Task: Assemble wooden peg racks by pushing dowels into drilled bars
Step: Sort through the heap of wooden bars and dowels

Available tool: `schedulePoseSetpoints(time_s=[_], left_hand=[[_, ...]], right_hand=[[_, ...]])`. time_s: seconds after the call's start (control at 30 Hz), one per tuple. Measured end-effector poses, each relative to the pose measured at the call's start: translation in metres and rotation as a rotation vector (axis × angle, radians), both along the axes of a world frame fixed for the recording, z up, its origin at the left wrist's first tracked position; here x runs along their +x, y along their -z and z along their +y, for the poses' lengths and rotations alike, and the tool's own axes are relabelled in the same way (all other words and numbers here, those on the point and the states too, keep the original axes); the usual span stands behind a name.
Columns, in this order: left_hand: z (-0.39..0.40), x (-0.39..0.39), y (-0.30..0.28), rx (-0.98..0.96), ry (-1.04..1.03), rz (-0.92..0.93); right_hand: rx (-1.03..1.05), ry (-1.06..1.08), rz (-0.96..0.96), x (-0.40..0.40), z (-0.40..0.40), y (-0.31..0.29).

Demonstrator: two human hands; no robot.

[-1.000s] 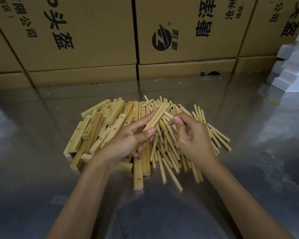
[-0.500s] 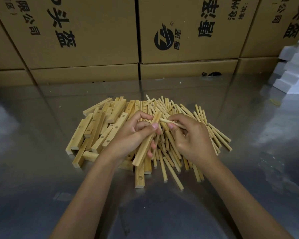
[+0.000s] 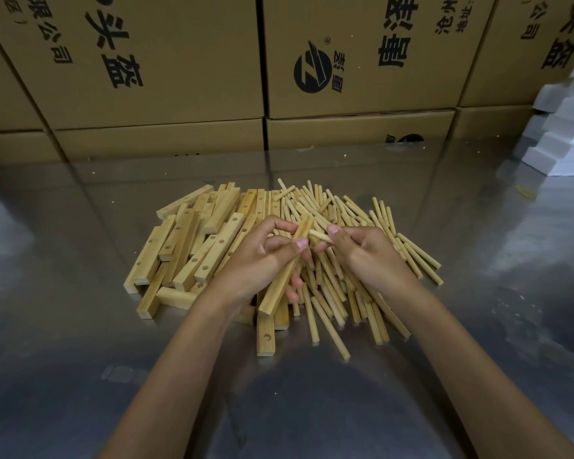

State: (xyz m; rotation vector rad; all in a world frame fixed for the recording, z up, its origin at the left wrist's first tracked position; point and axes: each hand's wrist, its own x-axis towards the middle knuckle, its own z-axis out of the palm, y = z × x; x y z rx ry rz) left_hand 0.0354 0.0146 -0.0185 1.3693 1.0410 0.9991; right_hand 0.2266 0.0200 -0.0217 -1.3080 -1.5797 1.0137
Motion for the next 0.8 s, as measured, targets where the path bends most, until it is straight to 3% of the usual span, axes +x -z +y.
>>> schedulePoseSetpoints(time_s=[0.2, 0.33, 0.43, 0.53, 0.67, 0.8], left_hand=[[-0.002, 0.004, -0.005, -0.193, -0.114, -0.102], [0.001, -0.003, -0.007, -0.280, -0.193, -0.184], [0.005, -0.012, -0.008, -0.334, -0.228, -0.284], [0.007, -0.018, -0.008, -0.388, -0.269, -0.366], [0.007, -0.021, -0.008, -0.385, -0.309, -0.397], [0.006, -0.020, -0.010, -0.394, -0.312, -0.388]], right_hand=[[-0.230, -0.084, 0.258, 0.006, 0.009, -0.010], [-0.175, 0.033, 0.301, 0.010, 0.014, -0.011], [0.018, 0.235, -0.046, 0.019, 0.013, -0.004], [0.193, 0.146, -0.482, 0.018, 0.008, 0.005], [0.293, 0.080, -0.748, 0.001, 0.004, 0.018], [0.287, 0.125, -0.807, -0.007, 0.006, 0.018]])
